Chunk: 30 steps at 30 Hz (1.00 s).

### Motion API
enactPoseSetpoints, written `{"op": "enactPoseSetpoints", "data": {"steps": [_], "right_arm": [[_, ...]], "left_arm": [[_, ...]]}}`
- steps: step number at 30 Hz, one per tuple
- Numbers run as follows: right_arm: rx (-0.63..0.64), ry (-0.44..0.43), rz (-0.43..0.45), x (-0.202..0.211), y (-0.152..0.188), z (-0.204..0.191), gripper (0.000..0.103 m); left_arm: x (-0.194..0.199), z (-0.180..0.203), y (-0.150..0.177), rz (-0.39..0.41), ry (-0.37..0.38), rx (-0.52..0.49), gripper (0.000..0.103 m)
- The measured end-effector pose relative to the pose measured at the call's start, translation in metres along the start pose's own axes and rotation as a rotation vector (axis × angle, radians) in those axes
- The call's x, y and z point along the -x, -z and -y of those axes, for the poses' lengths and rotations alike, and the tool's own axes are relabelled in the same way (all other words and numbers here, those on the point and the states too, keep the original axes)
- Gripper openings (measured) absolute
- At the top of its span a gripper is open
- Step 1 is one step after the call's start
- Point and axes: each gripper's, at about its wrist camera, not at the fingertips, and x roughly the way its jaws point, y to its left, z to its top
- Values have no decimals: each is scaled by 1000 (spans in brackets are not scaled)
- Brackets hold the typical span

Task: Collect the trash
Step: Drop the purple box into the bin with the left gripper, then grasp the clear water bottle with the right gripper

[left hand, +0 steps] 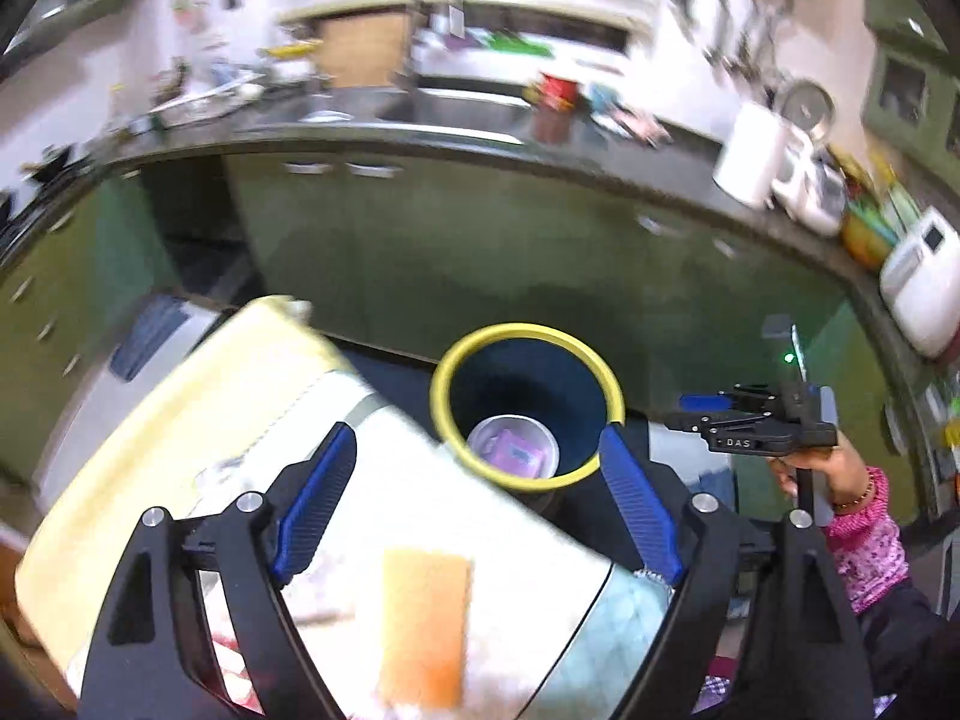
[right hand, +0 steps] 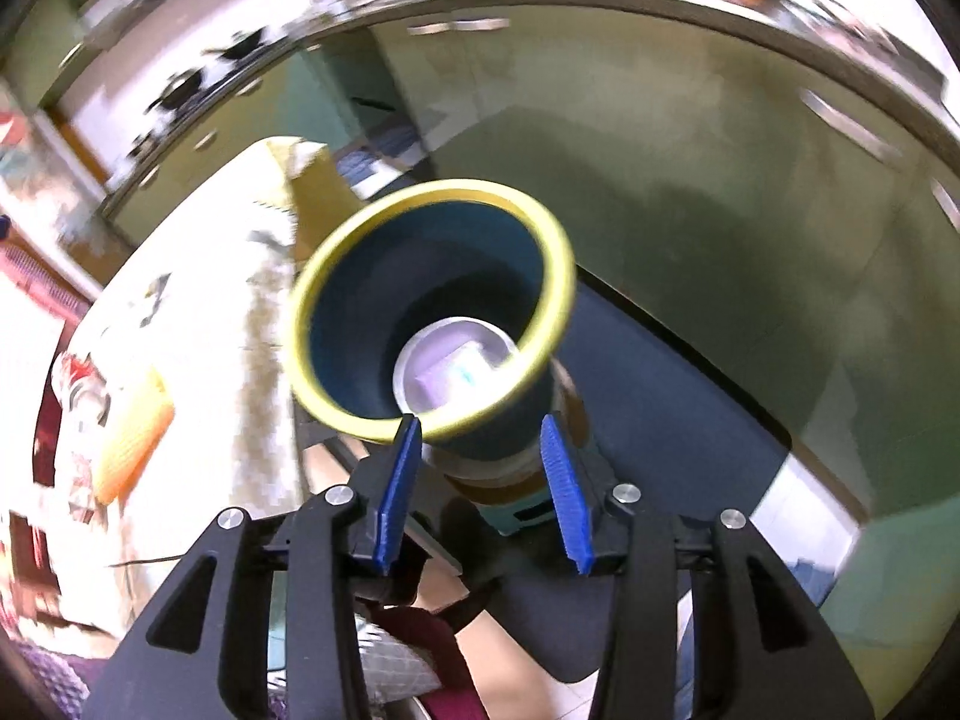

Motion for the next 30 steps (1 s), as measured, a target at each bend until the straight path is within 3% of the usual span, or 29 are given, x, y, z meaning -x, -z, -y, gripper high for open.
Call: {"op": "enactPoseSetpoints", "data": {"steps": [5, 9, 12, 15, 18, 21, 25, 30], "right_arm": [[194, -92, -19, -9, -24, -74, 58], [380, -217, -41, -18, -44, -146, 66], [648, -332, -40, -28, -55, -223, 81], [836, -403, -59, -39, -54, -284, 81], [1016, -401, -126, -66, -55, -348, 81], [1114, -364, -188, -91, -54, -382, 81], [1187, -308, -294, -127, -48, -411, 81], [1211, -284, -363, -155, -42, -417, 81]], "left_arm": [[69, -35, 48, 70, -102, 96, 81], [103, -71, 100, 87, -153, 230, 82], [113, -90, 135, 77, -177, 309, 82], [117, -105, 163, 68, -192, 380, 82], [125, -120, 187, 63, -198, 438, 82], [131, -120, 196, 69, -211, 450, 82], [137, -120, 204, 72, -225, 440, 82], [137, -121, 209, 73, -217, 445, 82]]}}
